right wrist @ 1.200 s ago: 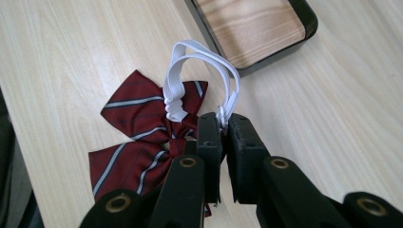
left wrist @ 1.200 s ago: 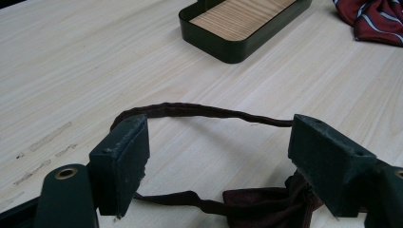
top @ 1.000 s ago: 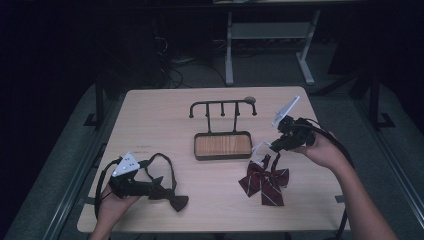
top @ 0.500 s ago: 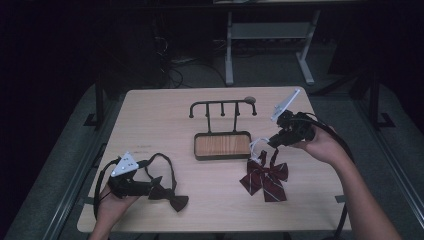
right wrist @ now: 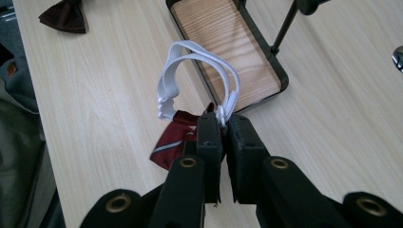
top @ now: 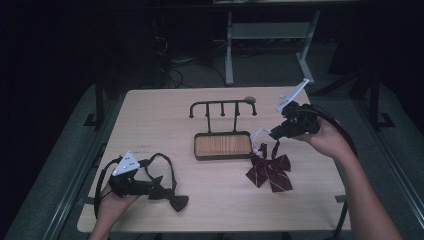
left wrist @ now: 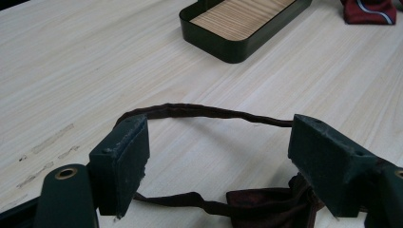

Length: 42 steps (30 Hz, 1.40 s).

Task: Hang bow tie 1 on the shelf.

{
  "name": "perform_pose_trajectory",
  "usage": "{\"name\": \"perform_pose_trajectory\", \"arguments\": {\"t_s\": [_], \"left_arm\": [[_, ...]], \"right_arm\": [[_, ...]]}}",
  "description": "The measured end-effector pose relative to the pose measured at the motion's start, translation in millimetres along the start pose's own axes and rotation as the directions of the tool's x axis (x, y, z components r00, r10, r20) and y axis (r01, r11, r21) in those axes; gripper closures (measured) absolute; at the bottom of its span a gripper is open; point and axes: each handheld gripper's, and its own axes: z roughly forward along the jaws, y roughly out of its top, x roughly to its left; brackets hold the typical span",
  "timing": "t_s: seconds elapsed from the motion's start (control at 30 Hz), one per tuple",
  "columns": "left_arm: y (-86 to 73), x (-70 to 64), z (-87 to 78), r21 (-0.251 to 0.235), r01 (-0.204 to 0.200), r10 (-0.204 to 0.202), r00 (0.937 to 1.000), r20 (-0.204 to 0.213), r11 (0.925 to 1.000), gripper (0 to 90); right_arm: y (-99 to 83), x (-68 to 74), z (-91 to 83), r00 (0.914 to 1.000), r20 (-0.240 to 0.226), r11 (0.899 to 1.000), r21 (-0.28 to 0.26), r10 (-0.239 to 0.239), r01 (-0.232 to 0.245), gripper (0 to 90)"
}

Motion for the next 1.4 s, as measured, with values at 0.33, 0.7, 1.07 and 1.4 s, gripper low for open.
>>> {"name": "perform_pose_trajectory", "arguments": {"t_s": [0.33,0.7,1.07,1.4], "left_arm": [[1.0,0.0,2.3,0.004,-0.005,0.005,1.0,0.007,1.0,22.0],[2.5,0.2,3.4,-0.002,-0.01,0.01,0.9999,0.011,1.0,22.0],[2.7,0.2,3.5,-0.006,-0.008,0.008,0.9998,0.016,1.0,22.0],[3.4,-3.5,1.5,-0.011,-0.019,0.019,0.9997,0.014,0.9998,21.9]], "right_arm": [[7.5,0.2,-6.1,0.9999,0.01,1.0,0.022,-0.005,0.005,83.8],[16.4,2.1,-2.5,0.9998,-0.002,0.999,0.027,-0.018,0.018,83.9],[23.2,2.4,-2.0,0.9996,-0.002,0.999,0.039,-0.029,0.029,83.9],[29.4,1.5,-3.0,0.9993,-0.002,0.999,0.034,-0.036,0.036,83.9]]}}
